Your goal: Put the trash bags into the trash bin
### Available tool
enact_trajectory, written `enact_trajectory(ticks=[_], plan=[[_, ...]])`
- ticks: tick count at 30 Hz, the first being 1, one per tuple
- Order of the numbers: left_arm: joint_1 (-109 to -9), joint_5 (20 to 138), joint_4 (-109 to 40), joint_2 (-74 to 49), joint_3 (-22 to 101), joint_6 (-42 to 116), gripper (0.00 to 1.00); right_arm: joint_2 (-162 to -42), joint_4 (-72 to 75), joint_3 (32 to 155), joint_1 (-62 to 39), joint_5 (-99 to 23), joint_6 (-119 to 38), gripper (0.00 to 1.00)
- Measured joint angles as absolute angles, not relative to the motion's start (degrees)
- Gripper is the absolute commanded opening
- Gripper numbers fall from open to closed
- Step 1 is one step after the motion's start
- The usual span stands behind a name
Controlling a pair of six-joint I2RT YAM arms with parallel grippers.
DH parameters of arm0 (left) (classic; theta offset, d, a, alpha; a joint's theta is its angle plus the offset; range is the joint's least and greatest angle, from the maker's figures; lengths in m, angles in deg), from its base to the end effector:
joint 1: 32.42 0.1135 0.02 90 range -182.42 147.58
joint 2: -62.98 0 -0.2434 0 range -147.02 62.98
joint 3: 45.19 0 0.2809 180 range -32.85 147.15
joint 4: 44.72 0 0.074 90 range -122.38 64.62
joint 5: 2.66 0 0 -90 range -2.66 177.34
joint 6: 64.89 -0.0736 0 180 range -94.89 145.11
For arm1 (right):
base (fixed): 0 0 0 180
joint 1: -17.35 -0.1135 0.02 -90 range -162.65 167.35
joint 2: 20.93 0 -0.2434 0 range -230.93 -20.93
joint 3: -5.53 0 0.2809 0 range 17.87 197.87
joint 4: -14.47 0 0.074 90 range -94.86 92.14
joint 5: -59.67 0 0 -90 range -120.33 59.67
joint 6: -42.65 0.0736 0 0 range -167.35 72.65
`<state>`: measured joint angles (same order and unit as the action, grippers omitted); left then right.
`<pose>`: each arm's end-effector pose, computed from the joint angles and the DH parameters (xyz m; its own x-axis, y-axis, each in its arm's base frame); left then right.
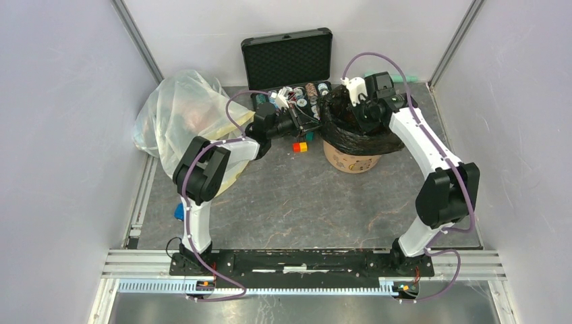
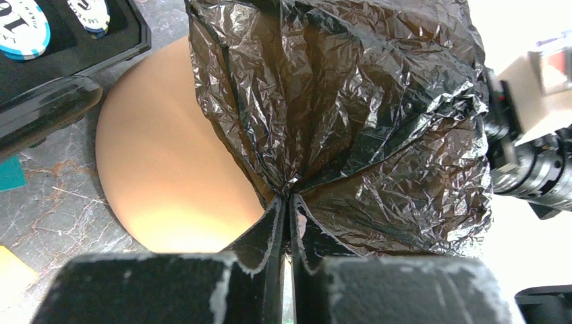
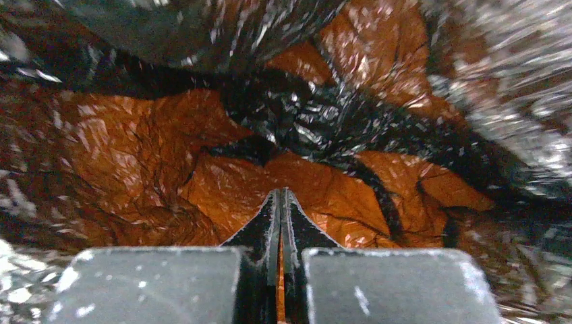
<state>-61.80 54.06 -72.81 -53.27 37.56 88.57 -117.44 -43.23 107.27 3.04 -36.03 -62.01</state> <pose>0.4131 -0.2789 0.1640 -0.8295 -0.3913 -0.3985 0.3225 0.2471 -0.9138 0.4023 0.1102 0.2642 -0.6663 -0.4299 -0.6093 -0.4891 0.8687 -0.0780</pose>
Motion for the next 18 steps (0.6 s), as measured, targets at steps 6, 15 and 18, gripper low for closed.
enact_trajectory(ticks=[6,15,18], plan=[[-61.8,54.2,-71.3,-53.7,38.1,88.4,0.09,-119.2,-44.4,104.8,3.0,-35.7,-62.2,0.00],[-61.9,54.5,-67.8,-53.7,39.0,85.7,0.09,-121.9,-43.7,100.4,3.0,-34.1,-61.9,0.00],[-62.3,54.6,-66.9,-53.7,39.6,85.0,0.09,-122.1,-43.4,98.7,3.0,-34.1,-61.6,0.00]])
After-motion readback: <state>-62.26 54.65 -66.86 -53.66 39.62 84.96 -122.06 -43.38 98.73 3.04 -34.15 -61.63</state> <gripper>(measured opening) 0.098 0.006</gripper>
